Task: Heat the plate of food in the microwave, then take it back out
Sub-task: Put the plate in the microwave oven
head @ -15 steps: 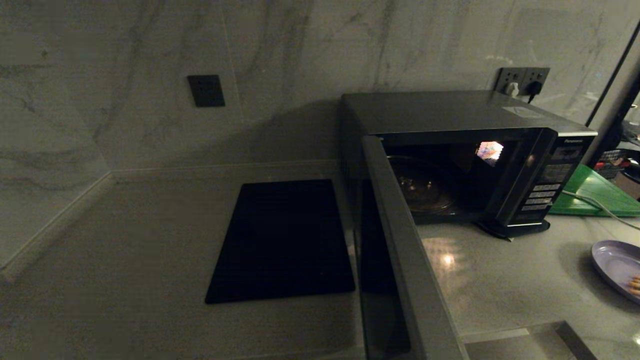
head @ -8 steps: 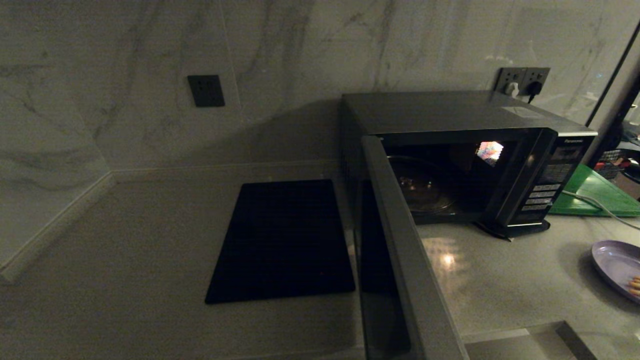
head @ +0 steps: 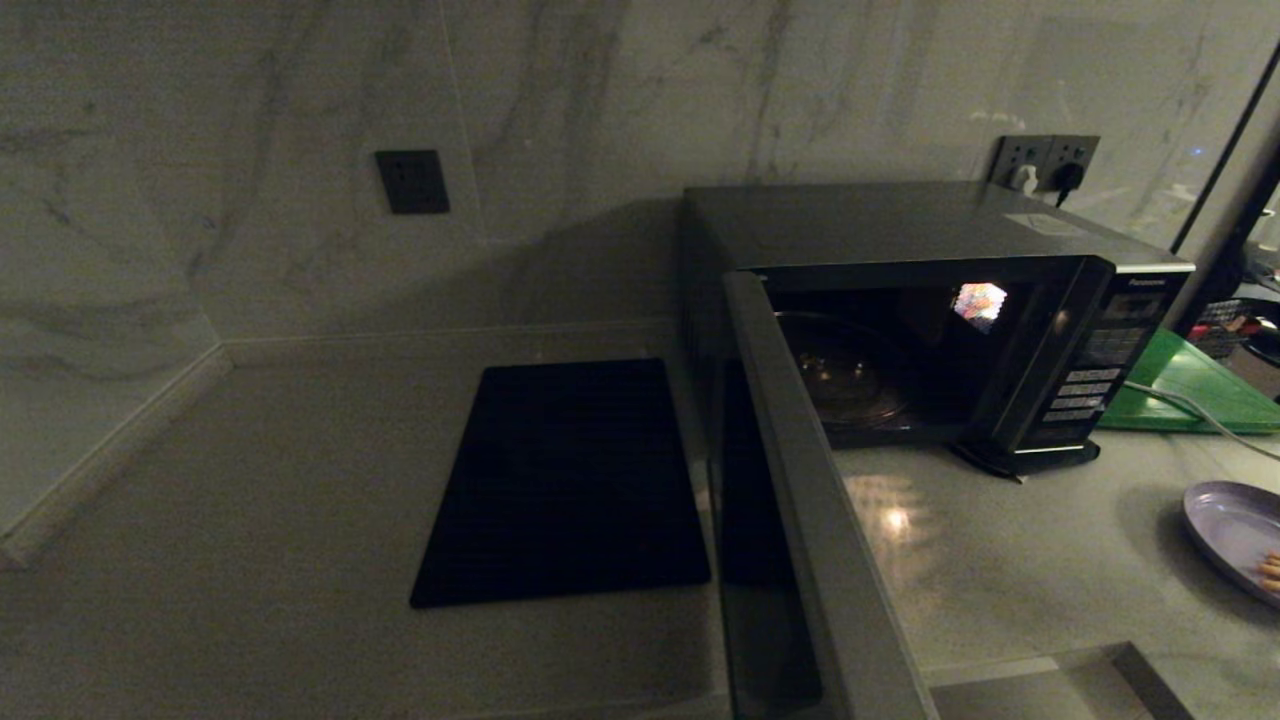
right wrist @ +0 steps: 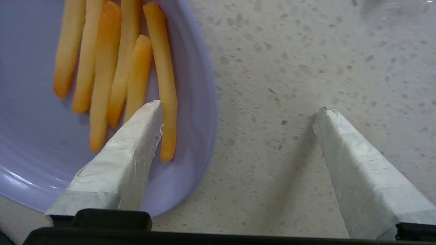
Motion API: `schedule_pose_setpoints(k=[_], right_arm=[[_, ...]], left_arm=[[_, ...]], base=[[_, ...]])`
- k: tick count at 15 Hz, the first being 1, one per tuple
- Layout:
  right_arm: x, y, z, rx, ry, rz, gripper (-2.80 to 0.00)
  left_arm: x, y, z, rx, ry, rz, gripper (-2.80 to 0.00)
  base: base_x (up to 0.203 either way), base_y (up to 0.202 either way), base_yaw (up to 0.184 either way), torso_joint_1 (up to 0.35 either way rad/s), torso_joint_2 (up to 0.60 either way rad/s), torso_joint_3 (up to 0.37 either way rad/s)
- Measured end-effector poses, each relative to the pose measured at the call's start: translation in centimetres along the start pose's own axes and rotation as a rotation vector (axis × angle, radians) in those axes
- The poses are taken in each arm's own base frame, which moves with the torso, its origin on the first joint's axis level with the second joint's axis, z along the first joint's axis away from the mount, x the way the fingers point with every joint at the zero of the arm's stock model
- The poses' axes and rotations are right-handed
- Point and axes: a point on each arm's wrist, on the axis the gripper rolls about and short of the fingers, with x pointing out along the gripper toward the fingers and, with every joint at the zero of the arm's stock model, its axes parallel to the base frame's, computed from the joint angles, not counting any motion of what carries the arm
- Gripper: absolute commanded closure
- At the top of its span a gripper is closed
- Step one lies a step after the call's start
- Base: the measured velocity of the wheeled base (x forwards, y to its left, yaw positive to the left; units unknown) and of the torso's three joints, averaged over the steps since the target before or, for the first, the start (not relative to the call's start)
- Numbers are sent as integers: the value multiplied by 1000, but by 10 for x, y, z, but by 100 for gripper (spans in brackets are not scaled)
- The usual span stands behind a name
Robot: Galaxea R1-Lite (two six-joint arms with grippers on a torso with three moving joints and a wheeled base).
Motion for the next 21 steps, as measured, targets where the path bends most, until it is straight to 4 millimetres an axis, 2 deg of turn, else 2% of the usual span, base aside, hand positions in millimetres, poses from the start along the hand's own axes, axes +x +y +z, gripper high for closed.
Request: schedule_pose_setpoints(k=[2,3,21], right_arm=[[2,0,0,0,3,-5,-280],[2,0,0,0,3,-5,0],[-15,-2,-3,1,-8,6,0]], left_arm=[[0,0,0,0,0,0,0],[0,0,0,0,0,0,0],[0,0,0,0,0,0,0]], base=[[0,0,0,0,0,0],[0,0,0,0,0,0],[0,0,0,0,0,0]])
